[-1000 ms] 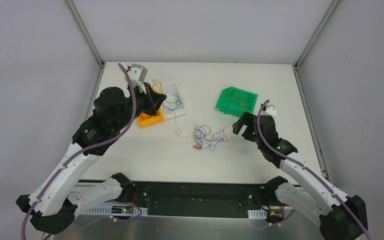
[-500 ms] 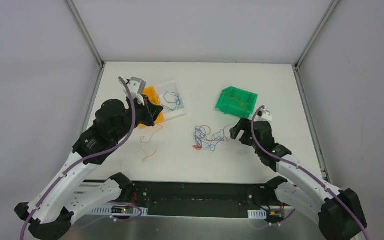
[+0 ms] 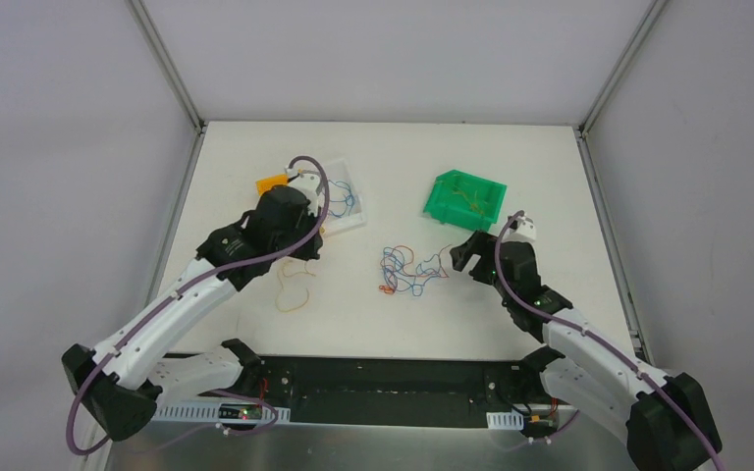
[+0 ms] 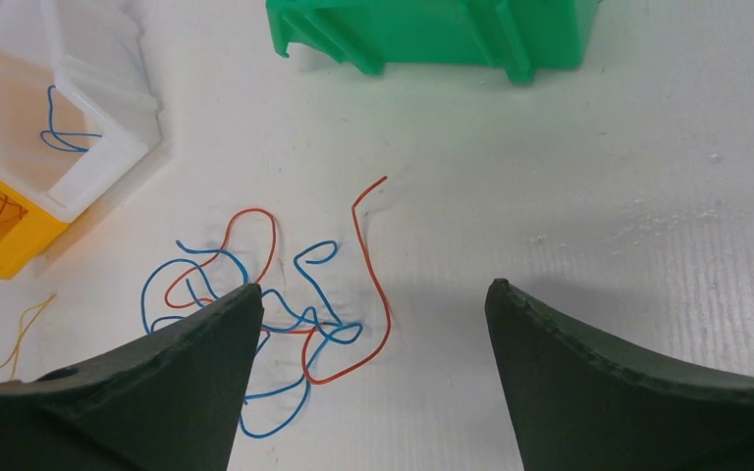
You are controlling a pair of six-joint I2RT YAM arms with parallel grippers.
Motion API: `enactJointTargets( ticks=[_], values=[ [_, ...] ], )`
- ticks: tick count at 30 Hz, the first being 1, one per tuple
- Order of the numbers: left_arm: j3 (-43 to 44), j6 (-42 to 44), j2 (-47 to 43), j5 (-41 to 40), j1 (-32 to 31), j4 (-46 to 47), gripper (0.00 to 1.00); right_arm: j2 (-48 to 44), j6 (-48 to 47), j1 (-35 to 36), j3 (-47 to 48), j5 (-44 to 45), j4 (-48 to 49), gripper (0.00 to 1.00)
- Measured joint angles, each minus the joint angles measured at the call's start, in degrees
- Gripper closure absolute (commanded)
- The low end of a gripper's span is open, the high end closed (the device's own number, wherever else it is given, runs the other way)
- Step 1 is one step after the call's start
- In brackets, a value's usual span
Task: Untangle the cables
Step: Untie the cable, then pick up the cable at the center of the board.
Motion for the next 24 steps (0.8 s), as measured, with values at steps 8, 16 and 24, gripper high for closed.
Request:
enactJointTargets(
  ticks=[8,16,24],
  values=[
    [1.3,-2.3,11.9,-1.5,0.0,-12.7,0.69,-2.5,0.2,0.0,-0.4,0.0,0.3,0.13],
    [1.2,-5.1,17.5,-3.1,0.0,-18.5,0.01,-2.7,0.5,0.0,-0.4,0.0,0.3,0.13],
    [-0.5,-14.9,16.2,-9.4,4.5,-21.1,0.01,-3.8,0.8,0.0,-0.4,0.0,0.2,0.13]
  ],
)
